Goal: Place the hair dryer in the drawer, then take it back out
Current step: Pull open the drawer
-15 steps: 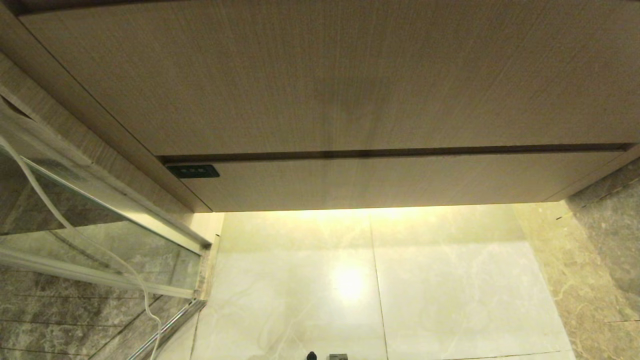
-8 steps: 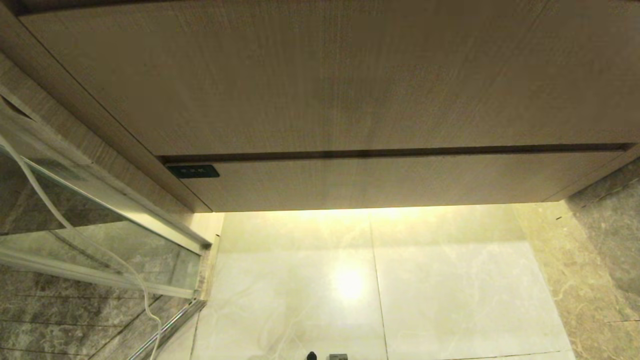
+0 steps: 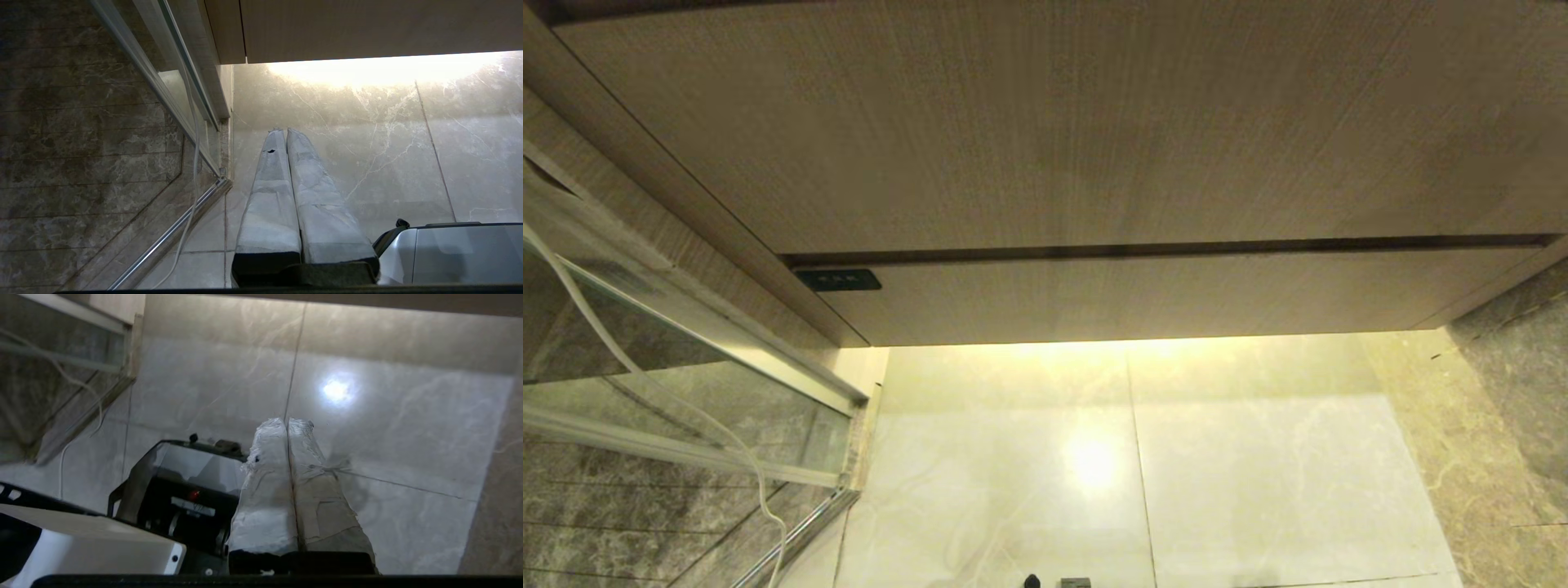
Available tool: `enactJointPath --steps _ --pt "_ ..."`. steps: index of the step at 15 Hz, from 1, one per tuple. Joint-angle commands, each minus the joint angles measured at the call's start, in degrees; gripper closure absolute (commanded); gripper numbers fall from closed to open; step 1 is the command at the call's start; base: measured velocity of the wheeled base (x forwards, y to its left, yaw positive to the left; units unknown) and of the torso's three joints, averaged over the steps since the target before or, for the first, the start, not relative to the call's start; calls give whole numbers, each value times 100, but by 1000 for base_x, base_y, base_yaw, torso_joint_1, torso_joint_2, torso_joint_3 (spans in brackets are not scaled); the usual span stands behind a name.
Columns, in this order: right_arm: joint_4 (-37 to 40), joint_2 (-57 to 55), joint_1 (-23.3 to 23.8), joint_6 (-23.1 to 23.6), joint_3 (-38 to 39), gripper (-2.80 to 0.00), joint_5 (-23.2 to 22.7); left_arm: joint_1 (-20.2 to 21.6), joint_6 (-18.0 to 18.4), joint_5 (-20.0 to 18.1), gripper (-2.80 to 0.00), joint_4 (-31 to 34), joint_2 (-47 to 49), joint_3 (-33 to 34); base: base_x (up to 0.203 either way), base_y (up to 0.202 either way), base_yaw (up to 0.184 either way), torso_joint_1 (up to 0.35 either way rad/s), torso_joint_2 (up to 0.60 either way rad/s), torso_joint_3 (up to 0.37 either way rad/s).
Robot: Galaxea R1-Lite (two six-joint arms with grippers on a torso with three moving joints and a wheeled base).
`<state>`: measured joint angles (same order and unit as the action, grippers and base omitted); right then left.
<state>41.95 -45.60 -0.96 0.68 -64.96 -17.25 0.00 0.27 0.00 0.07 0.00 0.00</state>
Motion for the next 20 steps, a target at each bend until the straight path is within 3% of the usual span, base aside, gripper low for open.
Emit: enactJointPath --steps 1,5,8,9,10,13,15,18,20 --pt "-25 -1286 -239 26 -250 0 -144 0 0 0 0 1 -9 9 0 0 0 0 0 0" --pt "102 -2266 -716 245 -573 0 -12 0 0 0 0 1 0 9 0 0 0 0 0 0" --pt "237 -2515 -865 477 -616 0 -321 0 0 0 0 1 0 2 0 0 0 0 0 0" --pt "245 -2566 -897 529 -611 -205 -441 0 0 0 0 1 0 9 0 0 0 0 0 0" --pt "263 -2684 -974 736 -581 -280 -452 0 0 0 0 1 -8 8 0 0 0 0 0 0" --pt "471 -3039 -1015 2120 -405 -280 -468 0 0 0 0 1 0 9 0 0 0 0 0 0" --pt "390 -3353 -1014 3455 -290 -280 -439 0 0 0 0 1 0 5 0 0 0 0 0 0" --pt "-139 -3793 -1034 4917 -103 -280 -83 0 0 0 0 1 0 1 0 0 0 0 0 0" --pt "-560 -3897 -1039 5315 51 -280 33 0 0 0 0 1 0 9 0 0 0 0 0 0"
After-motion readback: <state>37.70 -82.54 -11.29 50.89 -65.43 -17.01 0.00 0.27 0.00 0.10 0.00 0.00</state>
